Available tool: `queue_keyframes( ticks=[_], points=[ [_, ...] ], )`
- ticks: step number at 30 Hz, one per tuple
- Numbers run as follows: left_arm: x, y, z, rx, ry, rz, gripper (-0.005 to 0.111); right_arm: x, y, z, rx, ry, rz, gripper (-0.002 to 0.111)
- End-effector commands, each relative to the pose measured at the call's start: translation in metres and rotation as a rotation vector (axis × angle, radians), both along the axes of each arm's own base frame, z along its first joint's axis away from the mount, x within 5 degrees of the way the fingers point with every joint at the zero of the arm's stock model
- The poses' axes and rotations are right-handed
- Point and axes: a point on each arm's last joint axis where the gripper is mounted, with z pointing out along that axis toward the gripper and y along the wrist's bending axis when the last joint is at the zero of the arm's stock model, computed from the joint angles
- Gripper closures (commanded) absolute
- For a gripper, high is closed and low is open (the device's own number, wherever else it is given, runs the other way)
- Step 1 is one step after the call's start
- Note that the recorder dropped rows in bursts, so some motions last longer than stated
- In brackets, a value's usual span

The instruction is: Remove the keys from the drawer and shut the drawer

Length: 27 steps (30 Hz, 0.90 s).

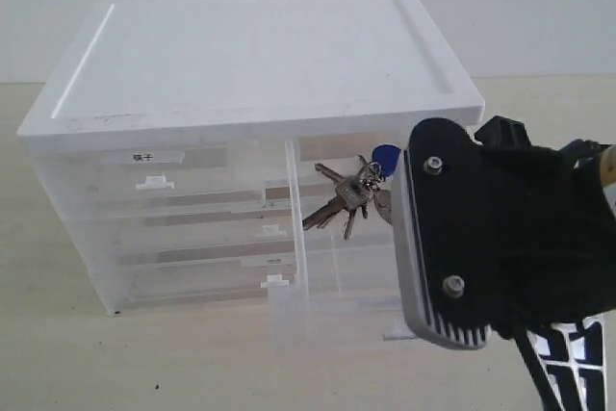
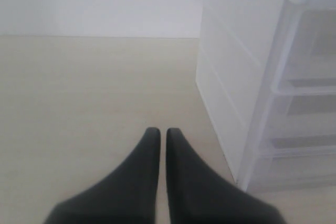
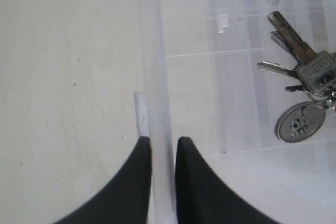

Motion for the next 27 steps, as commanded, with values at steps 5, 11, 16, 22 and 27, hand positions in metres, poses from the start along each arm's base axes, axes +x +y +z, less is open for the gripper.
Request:
queue_keyframes(
  ticks=[5,11,16,22,27],
  points=[
    [0.0,0.0,0.002,0.003,-0.012,-0.001,0.102,-0.008,-0.008,-0.006,-0.121,0.051,0.092,0.108],
    [0.0,0.0,0.002,0.003,-0.012,-0.001,0.102,-0.009,-0.012,0.006,-0.053,-0.029,0.077,0.094],
    [0.0,0.0,0.002,0.003,-0.012,-0.001,0.102,-0.004,-0.018,0.01,-0.073,-0.112,0.037,0.089],
    [0.0,0.0,0.002,0.003,-0.012,-0.001,0.102,-0.005,-0.016,0.01,-0.044,-0.086,0.019,0.091],
    [0.0,0.0,0.002,0.003,-0.012,-0.001,0.102,-0.002,-0.01,0.015,0.044,-0.114,-0.01,0.091]
  ],
)
